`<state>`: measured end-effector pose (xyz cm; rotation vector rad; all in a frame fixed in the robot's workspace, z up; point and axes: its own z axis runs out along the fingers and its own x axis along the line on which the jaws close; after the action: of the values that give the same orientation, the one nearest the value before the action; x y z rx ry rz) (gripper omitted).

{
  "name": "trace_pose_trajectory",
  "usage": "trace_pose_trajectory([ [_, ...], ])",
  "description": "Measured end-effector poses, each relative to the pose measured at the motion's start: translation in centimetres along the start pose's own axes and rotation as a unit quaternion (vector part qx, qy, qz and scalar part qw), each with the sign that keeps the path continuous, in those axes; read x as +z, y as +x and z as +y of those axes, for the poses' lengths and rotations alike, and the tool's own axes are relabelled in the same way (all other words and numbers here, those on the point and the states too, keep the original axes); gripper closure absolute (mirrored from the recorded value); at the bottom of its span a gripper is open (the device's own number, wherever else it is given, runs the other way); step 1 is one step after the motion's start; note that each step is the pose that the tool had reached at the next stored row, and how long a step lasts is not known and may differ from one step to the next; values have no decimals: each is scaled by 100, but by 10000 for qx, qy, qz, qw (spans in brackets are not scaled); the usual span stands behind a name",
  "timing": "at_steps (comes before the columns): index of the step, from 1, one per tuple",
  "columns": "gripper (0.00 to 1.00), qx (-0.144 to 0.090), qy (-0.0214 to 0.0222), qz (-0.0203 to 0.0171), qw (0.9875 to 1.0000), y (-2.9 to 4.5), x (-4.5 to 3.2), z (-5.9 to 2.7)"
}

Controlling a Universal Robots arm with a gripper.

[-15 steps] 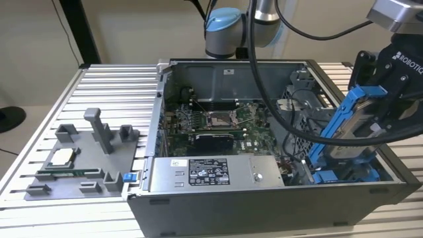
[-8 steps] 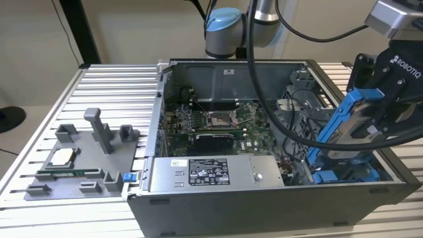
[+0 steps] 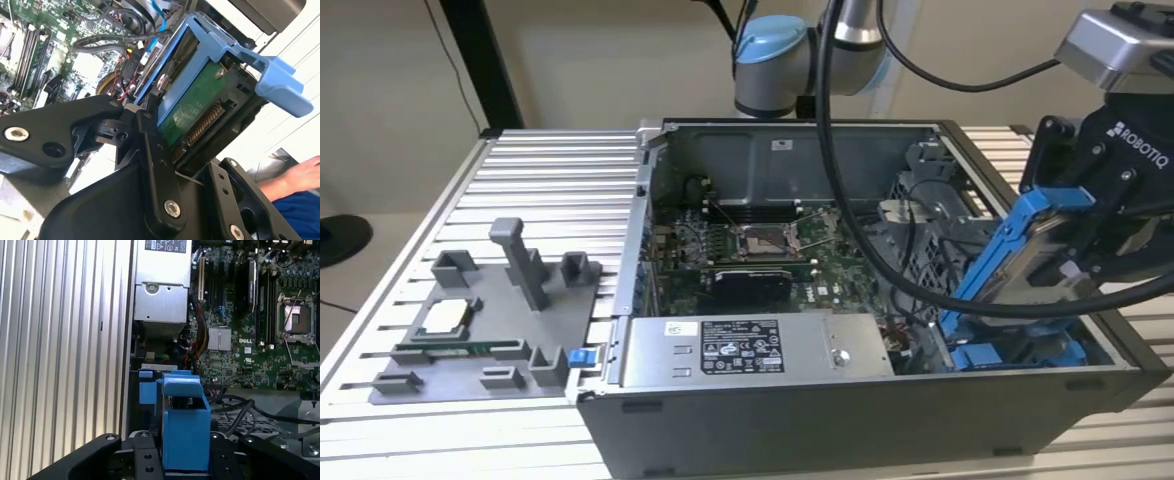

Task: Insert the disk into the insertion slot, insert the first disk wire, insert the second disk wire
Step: 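Insert the disk into the insertion slot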

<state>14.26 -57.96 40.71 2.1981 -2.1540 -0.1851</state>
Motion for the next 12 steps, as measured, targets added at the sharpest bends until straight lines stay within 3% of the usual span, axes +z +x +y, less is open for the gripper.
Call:
trace_pose_trajectory([
  [6,100,70,4,-24,10000,30,17,-2],
  [12,100,177,9,-38,9998,39,96,-12],
])
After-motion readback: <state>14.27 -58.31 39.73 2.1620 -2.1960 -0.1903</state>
